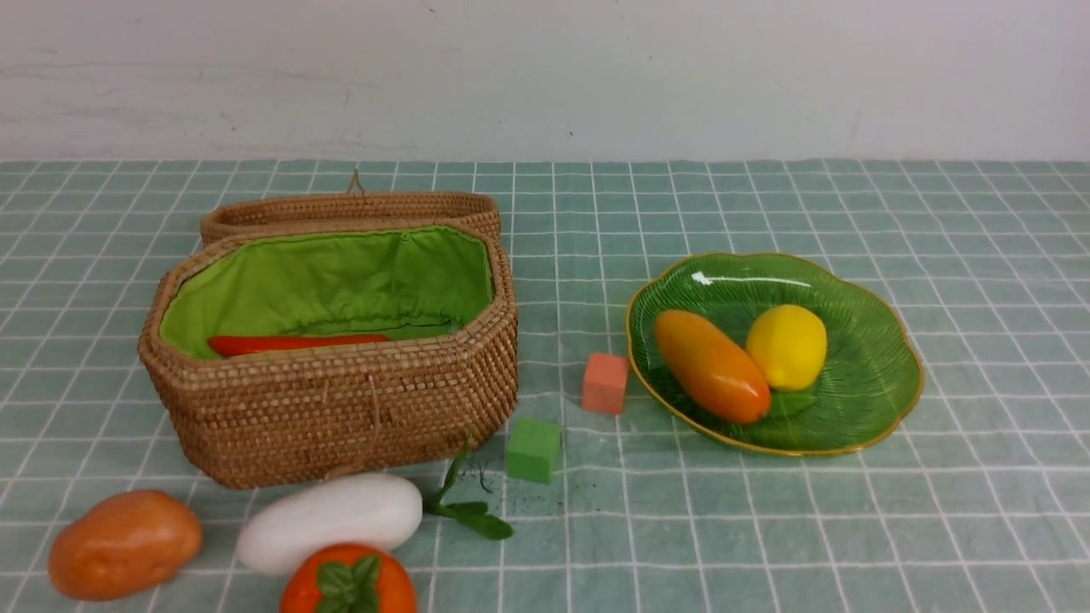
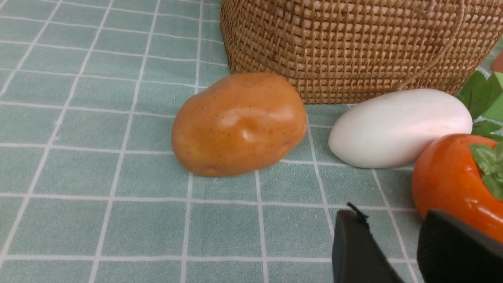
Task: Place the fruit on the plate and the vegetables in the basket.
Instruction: Grab a potato with your left arm and place it in the basket on the left
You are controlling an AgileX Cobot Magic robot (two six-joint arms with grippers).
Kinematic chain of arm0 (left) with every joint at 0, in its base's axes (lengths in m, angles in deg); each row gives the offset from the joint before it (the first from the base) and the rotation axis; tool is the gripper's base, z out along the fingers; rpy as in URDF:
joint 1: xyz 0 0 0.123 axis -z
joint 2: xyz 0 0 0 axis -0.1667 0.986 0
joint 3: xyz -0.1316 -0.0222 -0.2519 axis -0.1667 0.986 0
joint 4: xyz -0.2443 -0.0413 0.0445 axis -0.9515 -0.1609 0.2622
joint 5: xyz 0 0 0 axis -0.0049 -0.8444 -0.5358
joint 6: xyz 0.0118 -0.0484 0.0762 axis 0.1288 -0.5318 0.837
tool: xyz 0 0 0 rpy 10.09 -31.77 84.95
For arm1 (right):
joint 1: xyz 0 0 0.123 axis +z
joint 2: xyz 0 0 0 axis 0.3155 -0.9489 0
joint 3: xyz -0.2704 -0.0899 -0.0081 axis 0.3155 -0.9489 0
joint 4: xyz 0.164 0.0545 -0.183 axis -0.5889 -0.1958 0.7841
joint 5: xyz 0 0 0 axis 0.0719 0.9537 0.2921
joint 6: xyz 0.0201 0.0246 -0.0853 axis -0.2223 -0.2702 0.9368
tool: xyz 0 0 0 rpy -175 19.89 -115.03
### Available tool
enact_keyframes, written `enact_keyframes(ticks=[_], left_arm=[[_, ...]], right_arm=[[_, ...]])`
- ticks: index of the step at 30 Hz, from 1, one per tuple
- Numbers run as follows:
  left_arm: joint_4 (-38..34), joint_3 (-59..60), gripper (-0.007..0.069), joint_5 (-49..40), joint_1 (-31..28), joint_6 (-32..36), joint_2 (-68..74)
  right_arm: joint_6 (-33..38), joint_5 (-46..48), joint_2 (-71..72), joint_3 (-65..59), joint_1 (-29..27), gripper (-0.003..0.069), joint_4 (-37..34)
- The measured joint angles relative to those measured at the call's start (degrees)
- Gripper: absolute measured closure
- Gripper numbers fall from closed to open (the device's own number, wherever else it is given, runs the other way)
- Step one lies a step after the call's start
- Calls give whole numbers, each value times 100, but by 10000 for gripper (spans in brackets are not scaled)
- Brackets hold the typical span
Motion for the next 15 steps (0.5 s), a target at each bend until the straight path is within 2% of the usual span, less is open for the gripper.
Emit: enact_keyframes(ticks=[11, 15], left_arm=[[0, 0, 386, 0, 0, 0, 0], [0, 0, 386, 0, 0, 0, 0]], right_arm=[[0, 86, 1384, 0, -1743, 662, -25], [0, 98, 1517, 0, -2168, 658, -25]])
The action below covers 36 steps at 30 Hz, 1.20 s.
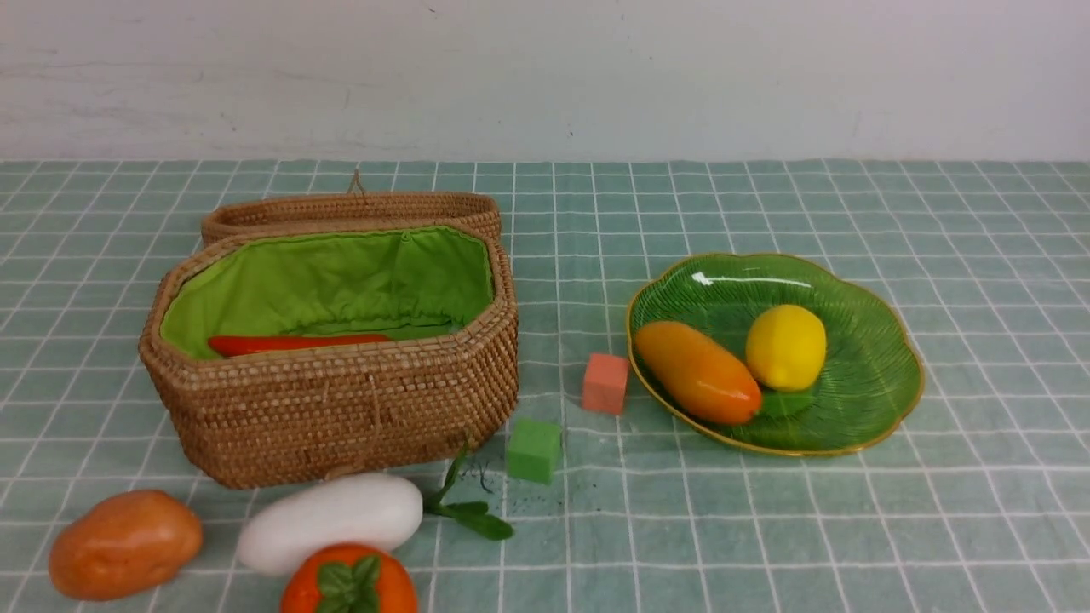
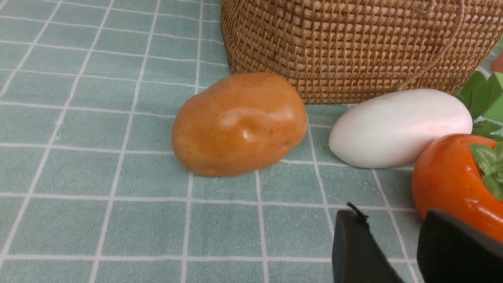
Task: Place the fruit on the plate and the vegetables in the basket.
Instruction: Grab a potato with your left arm and place it in the basket on the left
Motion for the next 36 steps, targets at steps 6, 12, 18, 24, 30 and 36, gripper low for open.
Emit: enact_keyframes(ticks=[6, 12, 18, 24, 30, 36], left_arm=[[0, 0, 386, 0, 0, 0, 0], [0, 0, 386, 0, 0, 0, 0], [0, 0, 386, 0, 0, 0, 0], [0, 0, 386, 0, 0, 0, 0], [0, 0, 386, 0, 0, 0, 0], [0, 0, 386, 0, 0, 0, 0]], right_arm=[[0, 0, 19, 0, -74, 655, 0], [0, 0, 36, 0, -74, 655, 0], [5, -20, 77, 0, -76, 655, 95], [16, -767, 401, -396, -76, 652, 432], [18, -2282, 1059, -1944, -76, 643, 502], [23, -2969, 1305, -3179, -76, 636, 507]])
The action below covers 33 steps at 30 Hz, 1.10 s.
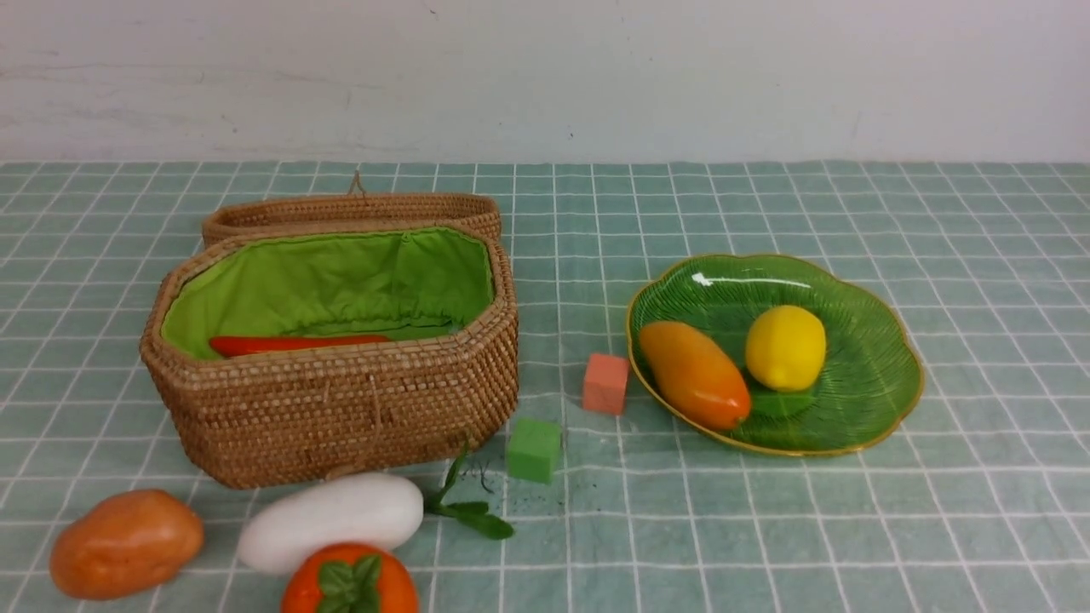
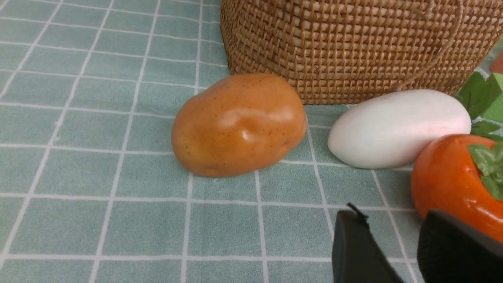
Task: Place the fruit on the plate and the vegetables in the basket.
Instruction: Grab a potato with your left arm and place it in the basket on the left
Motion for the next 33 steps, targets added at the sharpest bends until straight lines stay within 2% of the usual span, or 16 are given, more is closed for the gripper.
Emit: enact_keyframes(ticks=[5, 33], left_arm=[[0, 0, 386, 0, 0, 0, 0], [0, 0, 386, 0, 0, 0, 0]], right_arm=[[0, -309, 7, -55, 0, 629, -26], [0, -283, 7, -55, 0, 594, -26]])
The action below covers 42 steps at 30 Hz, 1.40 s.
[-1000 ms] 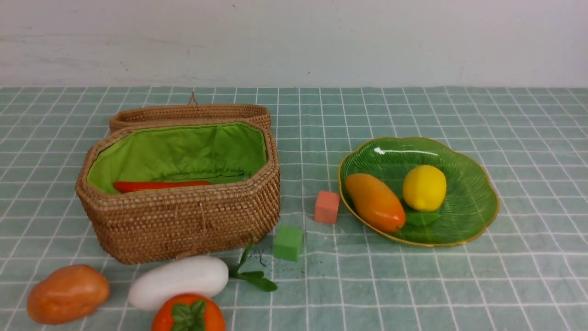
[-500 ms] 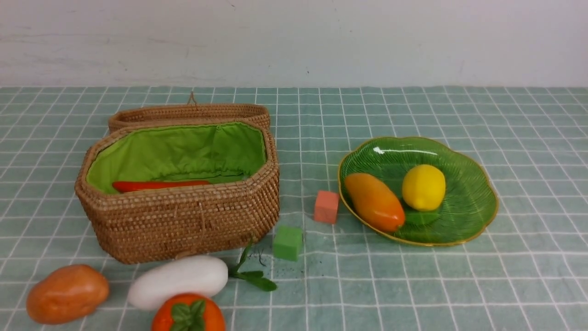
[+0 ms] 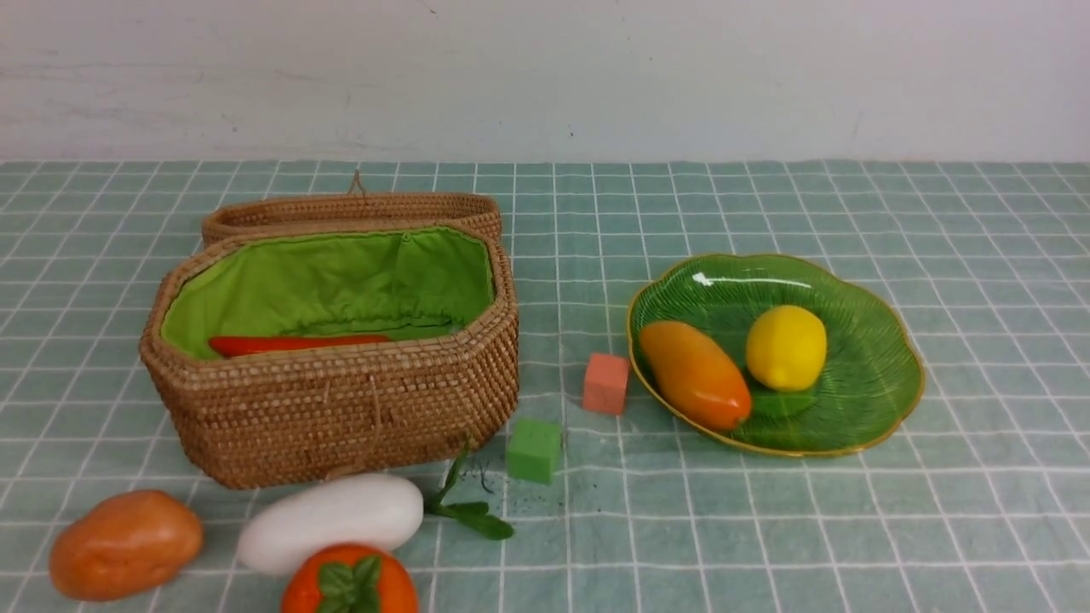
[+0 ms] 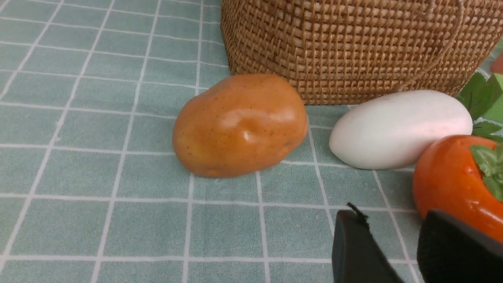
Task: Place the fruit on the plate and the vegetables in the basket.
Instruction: Grab a potato with your left arm and place it in the basket on the left
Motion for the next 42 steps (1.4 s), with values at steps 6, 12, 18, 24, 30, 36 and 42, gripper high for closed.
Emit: enact_keyframes(ticks=[6, 12, 18, 24, 30, 36, 42], left_arm=[[0, 0, 386, 0, 0, 0, 0], [0, 0, 386, 0, 0, 0, 0], [0, 0, 386, 0, 0, 0, 0], [0, 0, 386, 0, 0, 0, 0], [0, 0, 386, 0, 0, 0, 0], [0, 0, 386, 0, 0, 0, 0], [0, 0, 386, 0, 0, 0, 0]], right_arm=[[0, 0, 0, 0, 0, 583, -5], [0, 0, 0, 0, -5, 574, -5], [0, 0, 0, 0, -5, 567, -5], [0, 0, 0, 0, -5, 559, -5], [0, 0, 0, 0, -5, 550, -5], [0, 0, 0, 0, -5, 542, -5], [0, 0, 0, 0, -5, 536, -5]])
